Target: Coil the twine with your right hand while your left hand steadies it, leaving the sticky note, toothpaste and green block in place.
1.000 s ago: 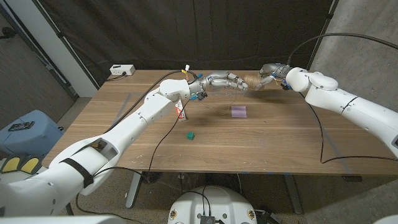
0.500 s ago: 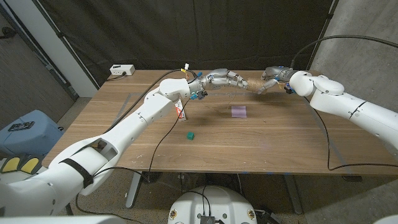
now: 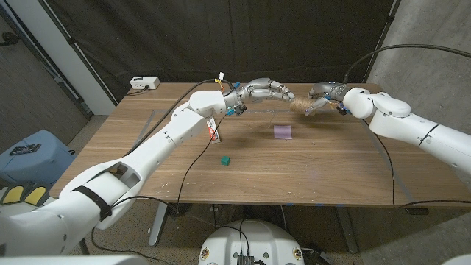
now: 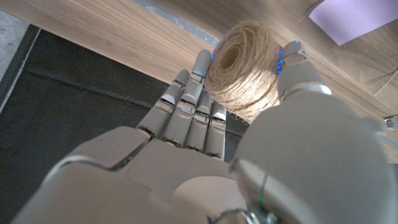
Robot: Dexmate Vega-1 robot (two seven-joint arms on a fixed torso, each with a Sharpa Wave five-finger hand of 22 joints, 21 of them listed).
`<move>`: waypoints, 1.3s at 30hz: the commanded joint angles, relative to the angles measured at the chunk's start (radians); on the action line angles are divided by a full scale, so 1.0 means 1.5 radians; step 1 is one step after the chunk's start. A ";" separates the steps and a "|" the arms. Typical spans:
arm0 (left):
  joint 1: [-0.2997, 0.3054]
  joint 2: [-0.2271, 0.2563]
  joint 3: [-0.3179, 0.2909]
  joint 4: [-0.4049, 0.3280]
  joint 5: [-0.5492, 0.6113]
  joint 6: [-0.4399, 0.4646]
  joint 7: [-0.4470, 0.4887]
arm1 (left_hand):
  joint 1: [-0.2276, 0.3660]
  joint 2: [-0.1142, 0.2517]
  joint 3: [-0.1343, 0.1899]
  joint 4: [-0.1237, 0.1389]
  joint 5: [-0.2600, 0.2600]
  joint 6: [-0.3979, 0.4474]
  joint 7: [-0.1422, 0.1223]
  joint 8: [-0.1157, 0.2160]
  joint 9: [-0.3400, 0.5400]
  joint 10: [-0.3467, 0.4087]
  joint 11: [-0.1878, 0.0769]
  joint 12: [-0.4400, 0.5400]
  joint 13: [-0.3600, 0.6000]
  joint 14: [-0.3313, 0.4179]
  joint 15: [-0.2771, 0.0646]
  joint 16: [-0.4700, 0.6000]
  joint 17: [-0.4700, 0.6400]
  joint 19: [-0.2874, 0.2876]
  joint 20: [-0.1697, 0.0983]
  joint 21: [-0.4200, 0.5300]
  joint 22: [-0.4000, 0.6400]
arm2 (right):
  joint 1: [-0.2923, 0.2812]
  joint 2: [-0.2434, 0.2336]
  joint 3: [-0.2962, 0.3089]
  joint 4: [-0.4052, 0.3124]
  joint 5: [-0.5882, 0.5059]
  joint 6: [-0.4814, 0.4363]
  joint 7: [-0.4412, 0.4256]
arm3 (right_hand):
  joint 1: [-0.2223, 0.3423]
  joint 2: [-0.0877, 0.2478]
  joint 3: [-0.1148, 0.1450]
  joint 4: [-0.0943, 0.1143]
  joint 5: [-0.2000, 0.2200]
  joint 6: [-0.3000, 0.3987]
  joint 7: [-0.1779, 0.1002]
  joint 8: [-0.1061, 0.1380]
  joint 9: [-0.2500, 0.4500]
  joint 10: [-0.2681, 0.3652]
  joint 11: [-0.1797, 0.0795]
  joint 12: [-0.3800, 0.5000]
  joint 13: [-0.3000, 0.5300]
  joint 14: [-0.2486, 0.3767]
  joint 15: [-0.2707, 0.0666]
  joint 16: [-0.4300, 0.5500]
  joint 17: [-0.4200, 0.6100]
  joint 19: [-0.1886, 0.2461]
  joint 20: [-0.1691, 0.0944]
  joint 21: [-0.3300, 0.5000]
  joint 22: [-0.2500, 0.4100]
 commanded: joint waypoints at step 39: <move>-0.028 -0.016 -0.011 0.047 0.003 -0.032 0.009 | 0.000 0.002 -0.002 0.002 0.008 0.001 0.000 0.004 0.001 0.003 0.002 -0.008 0.011 0.000 0.002 0.000 0.005 0.001 -0.001 0.004 0.002 | -0.008 0.004 -0.023 -0.018 -0.026 0.048 0.037 | 0.103 0.110 -0.007 0.001 0.005 0.140 -0.130 0.004 0.001 0.112 -0.105 -0.001 0.003 0.013 -0.085 -0.012 0.004 0.008 -0.059 -0.002 0.002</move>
